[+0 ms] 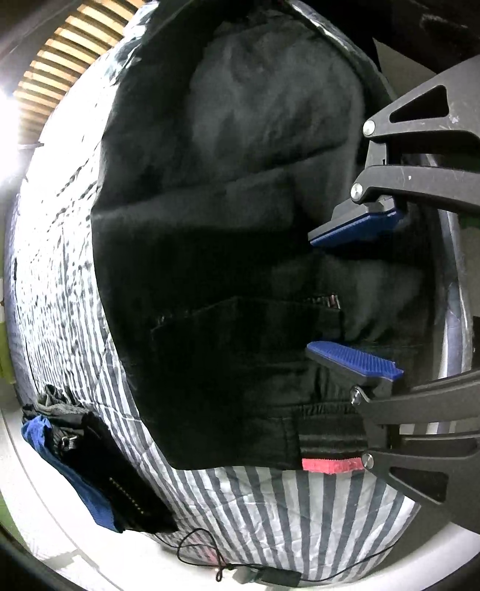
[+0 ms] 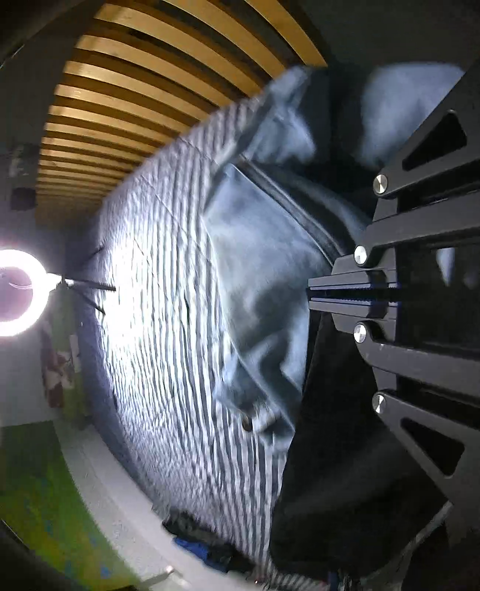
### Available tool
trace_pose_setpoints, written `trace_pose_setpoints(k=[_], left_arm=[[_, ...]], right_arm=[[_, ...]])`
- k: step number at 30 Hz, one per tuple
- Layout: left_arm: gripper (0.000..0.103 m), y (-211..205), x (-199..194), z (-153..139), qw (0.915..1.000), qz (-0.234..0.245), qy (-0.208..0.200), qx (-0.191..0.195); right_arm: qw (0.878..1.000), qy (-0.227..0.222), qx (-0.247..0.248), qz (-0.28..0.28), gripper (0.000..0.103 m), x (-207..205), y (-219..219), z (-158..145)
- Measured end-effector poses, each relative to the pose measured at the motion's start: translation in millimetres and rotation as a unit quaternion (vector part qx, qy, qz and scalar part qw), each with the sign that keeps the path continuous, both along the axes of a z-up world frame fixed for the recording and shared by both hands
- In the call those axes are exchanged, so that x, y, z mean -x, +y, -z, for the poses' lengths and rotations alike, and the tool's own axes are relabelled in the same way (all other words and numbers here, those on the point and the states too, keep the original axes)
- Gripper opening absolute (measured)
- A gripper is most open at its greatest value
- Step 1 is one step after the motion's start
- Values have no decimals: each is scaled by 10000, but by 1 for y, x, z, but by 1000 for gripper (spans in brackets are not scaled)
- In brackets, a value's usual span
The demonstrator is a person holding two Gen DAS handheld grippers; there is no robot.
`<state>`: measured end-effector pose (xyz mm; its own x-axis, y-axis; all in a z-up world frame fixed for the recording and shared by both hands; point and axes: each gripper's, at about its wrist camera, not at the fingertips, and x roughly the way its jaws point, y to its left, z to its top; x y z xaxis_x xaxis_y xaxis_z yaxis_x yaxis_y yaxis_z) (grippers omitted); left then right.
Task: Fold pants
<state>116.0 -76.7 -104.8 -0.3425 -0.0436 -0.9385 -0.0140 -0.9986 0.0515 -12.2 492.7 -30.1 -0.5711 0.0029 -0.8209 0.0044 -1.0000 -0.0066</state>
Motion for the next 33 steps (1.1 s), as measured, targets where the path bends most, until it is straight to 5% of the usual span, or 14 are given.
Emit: trace_pose_setpoints(k=[2, 4, 7, 12, 18, 22, 30, 33], left_arm=[[57, 1, 0, 0, 10000, 43, -11, 40], [57, 3, -1, 0, 9998, 137, -62, 111], [57, 6, -2, -4, 9994, 214, -162, 207], [56, 29, 0, -25, 9989, 362, 102, -276], [56, 100, 7, -22, 9906, 1180, 164, -668], [57, 114, -5, 3, 9872, 1512, -192, -475], [57, 82, -16, -26, 9910, 1128, 154, -700], [57, 83, -9, -22, 9911, 1106, 165, -721]], right_arm=[[9988, -81, -365, 321, 0, 9, 5, 7], [9994, -156, -100, 275, 1, 10, 8, 5], [9988, 241, -229, 358, 7, -13, 2, -18], [9967, 315, 337, -675, 10, -49, -60, -37], [9866, -91, 1024, -1268, 10, -4, -166, 12], [9862, -900, 711, -1196, 10, 16, -189, 75], [9866, -312, 890, -1331, 14, -31, -172, 18], [9814, -377, 993, -1597, 16, -49, -191, 25]])
